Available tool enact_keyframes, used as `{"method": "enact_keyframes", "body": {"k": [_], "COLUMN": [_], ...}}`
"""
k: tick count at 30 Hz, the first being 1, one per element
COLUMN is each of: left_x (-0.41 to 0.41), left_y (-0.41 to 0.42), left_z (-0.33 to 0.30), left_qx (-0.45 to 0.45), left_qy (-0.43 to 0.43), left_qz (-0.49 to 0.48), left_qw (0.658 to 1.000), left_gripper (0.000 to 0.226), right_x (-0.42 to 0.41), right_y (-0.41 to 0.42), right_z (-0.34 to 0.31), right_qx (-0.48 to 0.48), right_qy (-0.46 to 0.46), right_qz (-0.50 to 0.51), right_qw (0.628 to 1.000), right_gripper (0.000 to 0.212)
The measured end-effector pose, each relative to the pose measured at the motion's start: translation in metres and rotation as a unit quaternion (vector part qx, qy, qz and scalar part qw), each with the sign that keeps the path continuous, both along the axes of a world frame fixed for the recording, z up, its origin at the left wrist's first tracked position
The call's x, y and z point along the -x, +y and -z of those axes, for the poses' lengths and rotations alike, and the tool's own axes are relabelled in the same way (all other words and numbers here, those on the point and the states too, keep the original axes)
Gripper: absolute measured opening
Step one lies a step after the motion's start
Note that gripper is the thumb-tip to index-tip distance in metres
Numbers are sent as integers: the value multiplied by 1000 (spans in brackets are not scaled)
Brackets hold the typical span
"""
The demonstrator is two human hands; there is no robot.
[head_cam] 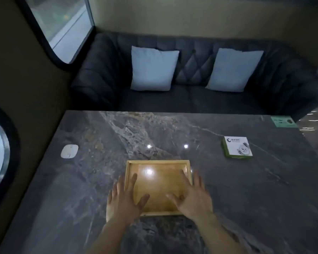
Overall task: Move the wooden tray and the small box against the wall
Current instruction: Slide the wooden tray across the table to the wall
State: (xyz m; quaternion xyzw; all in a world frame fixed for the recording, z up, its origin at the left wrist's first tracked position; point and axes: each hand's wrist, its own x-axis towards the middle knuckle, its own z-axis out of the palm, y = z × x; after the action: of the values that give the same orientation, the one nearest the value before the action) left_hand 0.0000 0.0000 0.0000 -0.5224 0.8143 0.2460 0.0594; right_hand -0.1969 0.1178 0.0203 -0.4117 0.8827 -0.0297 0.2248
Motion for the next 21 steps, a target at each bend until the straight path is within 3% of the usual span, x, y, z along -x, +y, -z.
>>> {"method": "enact_keyframes", "body": {"k": [5, 11, 21], "left_x": [4, 13, 20], "left_y": [5, 5, -6], "left_z": [23, 33, 42], "left_qx": [-63, -72, -59], "left_qy": [-18, -26, -38], "left_qz": [-44, -76, -88], "left_qw": [997, 994, 994], "left_gripper": [93, 103, 113], "right_x": [12, 14, 5], "right_y": [-4, -15, -28], "right_z": [27, 40, 49], "right_qx": [-47, -68, -123], "right_qy": [-44, -76, -18], "right_qz": [-3, 9, -15], "right_qw": [998, 995, 992], "right_gripper": [104, 111, 122]}}
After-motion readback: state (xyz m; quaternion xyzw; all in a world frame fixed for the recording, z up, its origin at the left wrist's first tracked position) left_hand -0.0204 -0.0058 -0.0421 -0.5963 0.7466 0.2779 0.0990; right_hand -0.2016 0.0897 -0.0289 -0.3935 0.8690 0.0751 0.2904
